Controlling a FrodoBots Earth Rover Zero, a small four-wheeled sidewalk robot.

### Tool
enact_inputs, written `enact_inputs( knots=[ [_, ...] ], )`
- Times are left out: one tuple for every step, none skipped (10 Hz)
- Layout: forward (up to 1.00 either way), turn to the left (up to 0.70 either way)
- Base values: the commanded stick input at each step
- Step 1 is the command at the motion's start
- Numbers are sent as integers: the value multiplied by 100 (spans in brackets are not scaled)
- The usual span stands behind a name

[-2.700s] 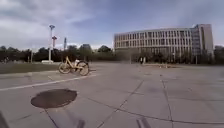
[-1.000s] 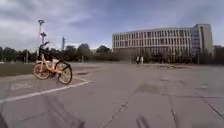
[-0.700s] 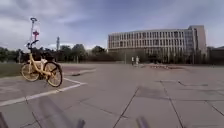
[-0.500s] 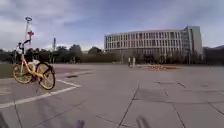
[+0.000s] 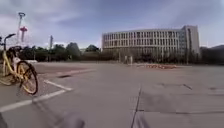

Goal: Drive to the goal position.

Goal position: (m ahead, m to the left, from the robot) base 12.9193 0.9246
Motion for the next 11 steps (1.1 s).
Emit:
enact_inputs(
  knots=[
    [100,-27],
    [100,-27],
    [100,-27],
    [100,-27],
    [100,-27],
    [100,-27],
    [100,-27],
    [100,-27],
    [100,-27],
    [100,-27],
    [100,-27]
  ],
)
